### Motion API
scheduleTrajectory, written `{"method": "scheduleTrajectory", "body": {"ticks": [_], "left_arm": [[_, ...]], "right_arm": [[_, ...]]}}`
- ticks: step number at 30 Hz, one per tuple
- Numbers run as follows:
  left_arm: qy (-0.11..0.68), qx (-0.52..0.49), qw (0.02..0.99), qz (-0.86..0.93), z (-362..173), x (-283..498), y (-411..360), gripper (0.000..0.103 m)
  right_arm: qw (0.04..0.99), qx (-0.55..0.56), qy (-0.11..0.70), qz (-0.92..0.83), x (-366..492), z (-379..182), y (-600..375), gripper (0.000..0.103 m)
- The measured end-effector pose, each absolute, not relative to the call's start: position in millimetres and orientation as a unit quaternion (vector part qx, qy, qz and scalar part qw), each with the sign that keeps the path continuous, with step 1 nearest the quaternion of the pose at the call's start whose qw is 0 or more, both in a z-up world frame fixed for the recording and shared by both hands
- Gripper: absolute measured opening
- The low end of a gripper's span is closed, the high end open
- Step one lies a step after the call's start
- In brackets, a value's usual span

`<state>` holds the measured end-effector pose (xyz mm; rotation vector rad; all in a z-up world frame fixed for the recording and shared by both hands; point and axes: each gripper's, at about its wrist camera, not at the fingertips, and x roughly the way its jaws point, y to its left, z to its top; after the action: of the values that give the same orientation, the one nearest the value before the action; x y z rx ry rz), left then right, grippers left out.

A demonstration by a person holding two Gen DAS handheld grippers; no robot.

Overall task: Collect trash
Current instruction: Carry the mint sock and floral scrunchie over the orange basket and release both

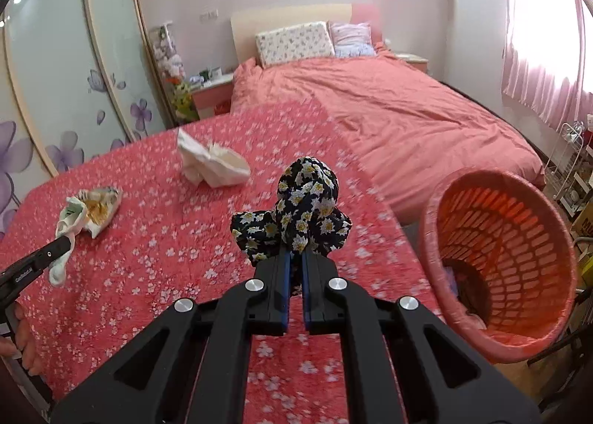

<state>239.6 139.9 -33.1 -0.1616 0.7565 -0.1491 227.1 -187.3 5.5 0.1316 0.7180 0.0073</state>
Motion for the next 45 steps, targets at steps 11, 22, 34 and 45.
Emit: {"method": "scheduleTrajectory", "body": {"ticks": [11, 22, 34, 45], "left_arm": [[0.332, -0.056, 0.929, -0.154, 16.3, 228.7, 60.1, 0.006], [0.312, -0.033, 0.908, -0.276, 39.9, 220.3, -63.0, 0.006], [0.333, -0.007, 0.863, -0.381, 19.2, 230.6, -194.9, 0.006], [0.362, 0.016, 0.838, -0.409, -18.0, 242.0, -259.5, 0.006]], "right_arm": [[0.953, 0.066, 0.293, -0.027, 190.8, 34.3, -225.5, 0.005], [0.958, 0.097, 0.251, -0.096, 160.6, 49.2, -294.4, 0.005], [0.948, 0.144, 0.241, -0.152, 154.6, 30.5, -360.5, 0.005], [0.94, 0.17, 0.243, -0.168, 161.5, 11.4, -392.2, 0.005]]}}
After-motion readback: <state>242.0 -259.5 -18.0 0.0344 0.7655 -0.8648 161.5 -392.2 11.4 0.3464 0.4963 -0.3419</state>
